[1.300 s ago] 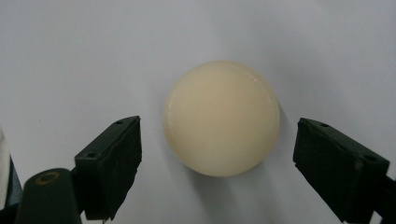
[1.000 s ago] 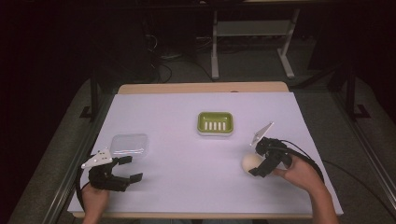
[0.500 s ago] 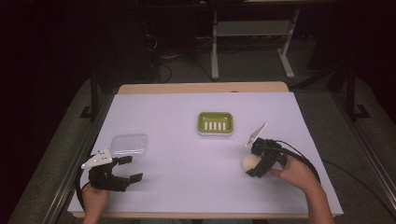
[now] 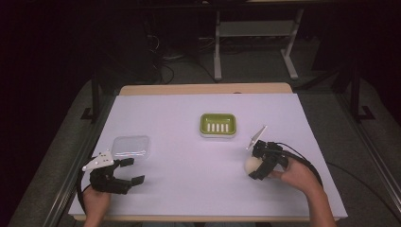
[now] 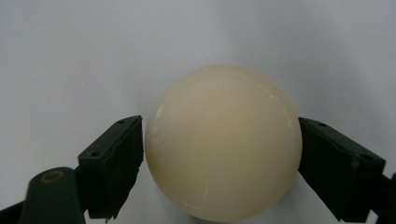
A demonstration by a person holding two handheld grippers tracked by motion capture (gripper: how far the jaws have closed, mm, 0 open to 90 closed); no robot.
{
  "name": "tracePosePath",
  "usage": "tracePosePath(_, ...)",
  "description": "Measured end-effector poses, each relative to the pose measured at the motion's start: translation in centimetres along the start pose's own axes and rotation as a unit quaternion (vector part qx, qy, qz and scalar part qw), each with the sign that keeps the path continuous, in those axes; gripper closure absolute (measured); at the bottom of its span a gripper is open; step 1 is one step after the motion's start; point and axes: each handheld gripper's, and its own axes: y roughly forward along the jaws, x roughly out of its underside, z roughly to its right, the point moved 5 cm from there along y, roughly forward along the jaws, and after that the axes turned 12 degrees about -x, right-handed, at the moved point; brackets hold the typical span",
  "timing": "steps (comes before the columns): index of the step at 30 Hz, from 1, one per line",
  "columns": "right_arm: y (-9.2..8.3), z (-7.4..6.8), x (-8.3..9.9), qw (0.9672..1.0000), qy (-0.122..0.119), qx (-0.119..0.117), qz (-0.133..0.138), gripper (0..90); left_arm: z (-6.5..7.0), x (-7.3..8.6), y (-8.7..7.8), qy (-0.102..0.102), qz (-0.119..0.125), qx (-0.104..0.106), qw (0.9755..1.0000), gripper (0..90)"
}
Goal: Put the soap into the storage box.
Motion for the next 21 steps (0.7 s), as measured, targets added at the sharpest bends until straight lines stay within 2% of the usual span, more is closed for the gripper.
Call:
tracePosePath(13, 0.54, 0.24, 0.05, 0.9999, 0.001, -0.004, -0.012, 22.6, -0.06, 0.0, -0.01, -0.002, 0.002, 0.001, 1.0, 12.9)
tracePosePath(21, 0.52, 0.17, 0.03, 0.9999, -0.002, -0.003, -0.014, 23.0, -0.07, -0.01, 0.01, -0.005, 0.003, 0.002, 1.0, 12.9)
